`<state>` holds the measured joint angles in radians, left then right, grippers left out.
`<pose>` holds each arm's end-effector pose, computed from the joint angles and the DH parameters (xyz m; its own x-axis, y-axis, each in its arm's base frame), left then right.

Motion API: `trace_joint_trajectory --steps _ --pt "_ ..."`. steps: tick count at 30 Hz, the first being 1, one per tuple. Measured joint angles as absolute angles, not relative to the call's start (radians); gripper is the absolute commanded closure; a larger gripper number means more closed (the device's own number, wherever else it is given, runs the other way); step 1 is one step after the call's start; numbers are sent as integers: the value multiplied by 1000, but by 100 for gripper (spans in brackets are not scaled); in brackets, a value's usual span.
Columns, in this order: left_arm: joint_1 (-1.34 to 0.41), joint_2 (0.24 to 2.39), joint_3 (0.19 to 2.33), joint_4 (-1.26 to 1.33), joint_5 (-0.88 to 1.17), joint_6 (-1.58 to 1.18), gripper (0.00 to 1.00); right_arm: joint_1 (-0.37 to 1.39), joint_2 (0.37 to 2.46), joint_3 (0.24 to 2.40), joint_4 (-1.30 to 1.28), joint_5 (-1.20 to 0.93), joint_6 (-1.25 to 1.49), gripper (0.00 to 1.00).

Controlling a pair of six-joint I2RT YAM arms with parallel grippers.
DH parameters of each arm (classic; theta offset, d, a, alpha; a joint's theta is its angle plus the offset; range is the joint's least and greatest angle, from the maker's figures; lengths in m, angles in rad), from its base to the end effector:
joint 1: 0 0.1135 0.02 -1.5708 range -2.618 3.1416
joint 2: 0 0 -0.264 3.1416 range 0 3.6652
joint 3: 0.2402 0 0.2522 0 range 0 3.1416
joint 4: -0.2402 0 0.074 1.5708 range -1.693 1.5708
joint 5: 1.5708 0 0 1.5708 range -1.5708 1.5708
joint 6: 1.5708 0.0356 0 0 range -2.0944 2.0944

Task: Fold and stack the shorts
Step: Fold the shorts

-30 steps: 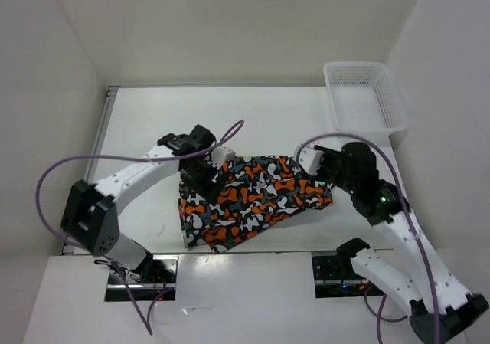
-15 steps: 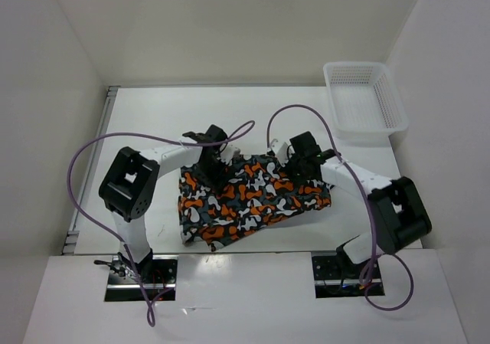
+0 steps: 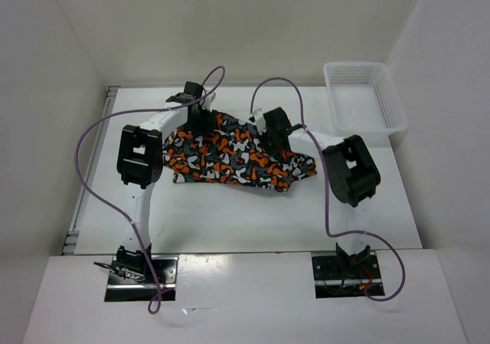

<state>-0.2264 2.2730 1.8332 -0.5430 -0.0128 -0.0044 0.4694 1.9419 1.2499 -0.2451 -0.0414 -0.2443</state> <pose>0.4859 -0.1115 0.1738 -0.8118 0.1825 -0.5547 0.2140 0.9768 0.0082 0.3628 0.1857 0.1611 -0.5827 -0.5665 -0.5826 -0.6336 0.7657 -0.1109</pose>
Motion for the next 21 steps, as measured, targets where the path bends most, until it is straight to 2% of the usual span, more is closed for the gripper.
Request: trace_joint_trajectory --steps 2,4,8,9,10,15,18,19,21 --pt "-225 2281 1864 -558 -7 -4 17 469 2021 1374 -226 -3 -236 100" --pt "-218 2270 1879 -572 15 -4 17 469 2071 1488 -218 26 -229 87" --pt "-178 2157 1810 -607 117 -4 15 469 2049 1589 -224 28 -201 75" --pt "-156 2113 1787 -622 140 -4 12 465 2025 1592 -234 14 -183 72" --pt "-125 2064 1763 -636 162 -3 12 462 1998 1591 -261 -4 -163 66" --pt "65 1865 1642 -650 207 -4 12 414 1747 1413 -347 -104 -29 53" --pt "133 1858 1578 -656 209 -4 12 386 1602 1277 -405 -150 44 43" --pt "142 1875 1560 -662 215 -4 11 384 1572 1237 -418 -166 68 37" --pt "147 1924 1540 -675 233 -4 8 386 1552 1182 -437 -196 102 35"
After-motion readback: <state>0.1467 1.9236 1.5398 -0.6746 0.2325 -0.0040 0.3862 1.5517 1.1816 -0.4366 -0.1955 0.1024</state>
